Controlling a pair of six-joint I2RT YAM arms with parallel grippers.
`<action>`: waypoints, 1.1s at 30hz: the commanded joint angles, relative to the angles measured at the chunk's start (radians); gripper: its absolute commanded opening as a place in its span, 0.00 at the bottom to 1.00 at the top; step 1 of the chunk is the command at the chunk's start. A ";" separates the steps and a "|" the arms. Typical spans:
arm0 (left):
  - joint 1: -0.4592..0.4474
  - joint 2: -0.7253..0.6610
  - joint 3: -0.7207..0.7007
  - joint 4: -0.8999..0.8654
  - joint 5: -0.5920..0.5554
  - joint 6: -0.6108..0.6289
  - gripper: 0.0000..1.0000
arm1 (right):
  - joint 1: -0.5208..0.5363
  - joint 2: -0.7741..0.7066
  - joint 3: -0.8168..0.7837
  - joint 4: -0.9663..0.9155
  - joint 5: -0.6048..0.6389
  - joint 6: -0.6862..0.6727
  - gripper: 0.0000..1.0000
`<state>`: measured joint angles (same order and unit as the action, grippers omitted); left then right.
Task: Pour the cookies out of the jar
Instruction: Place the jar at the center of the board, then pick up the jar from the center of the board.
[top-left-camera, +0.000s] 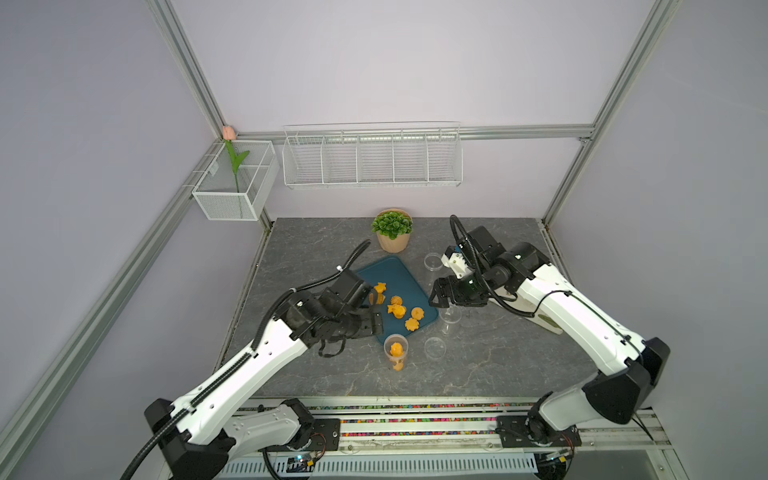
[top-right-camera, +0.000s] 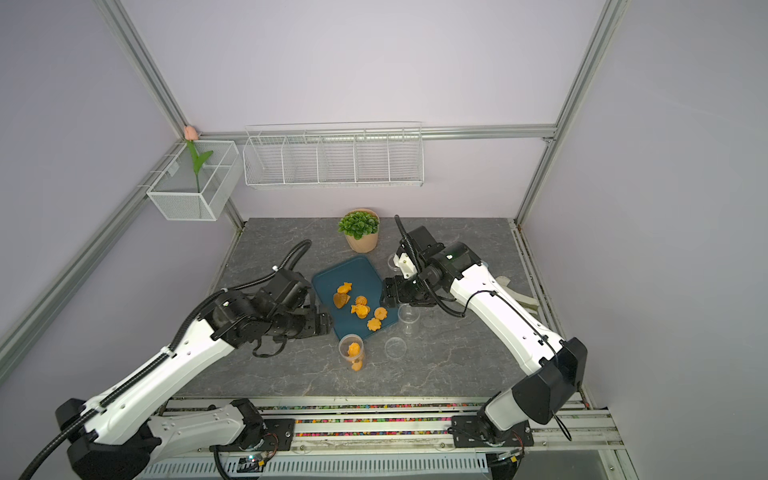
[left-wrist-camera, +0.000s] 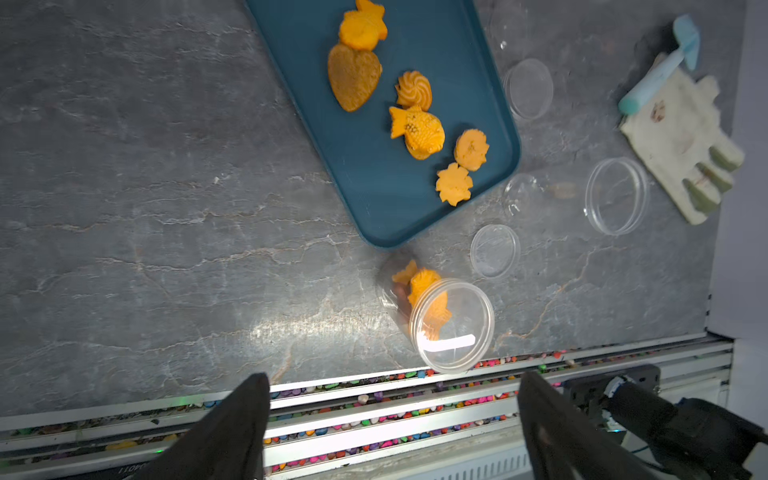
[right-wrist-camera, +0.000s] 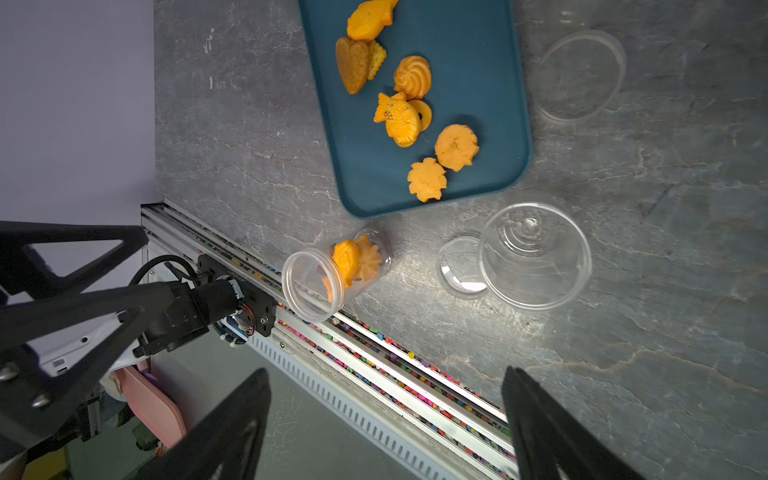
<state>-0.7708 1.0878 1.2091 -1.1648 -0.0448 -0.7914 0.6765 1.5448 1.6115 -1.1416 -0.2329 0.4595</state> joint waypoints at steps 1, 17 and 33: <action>0.061 -0.052 -0.059 -0.030 0.023 -0.013 0.93 | 0.055 0.053 0.053 -0.028 0.016 -0.030 0.89; 0.100 -0.147 -0.185 0.035 0.034 -0.036 0.94 | 0.265 0.147 0.113 -0.083 0.119 0.043 0.89; 0.125 -0.115 -0.278 0.187 0.096 -0.040 0.96 | 0.360 0.114 0.110 -0.107 0.205 0.168 0.89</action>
<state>-0.6525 0.9604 0.9401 -1.0126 0.0277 -0.8295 1.0275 1.6867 1.7149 -1.2175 -0.0593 0.5777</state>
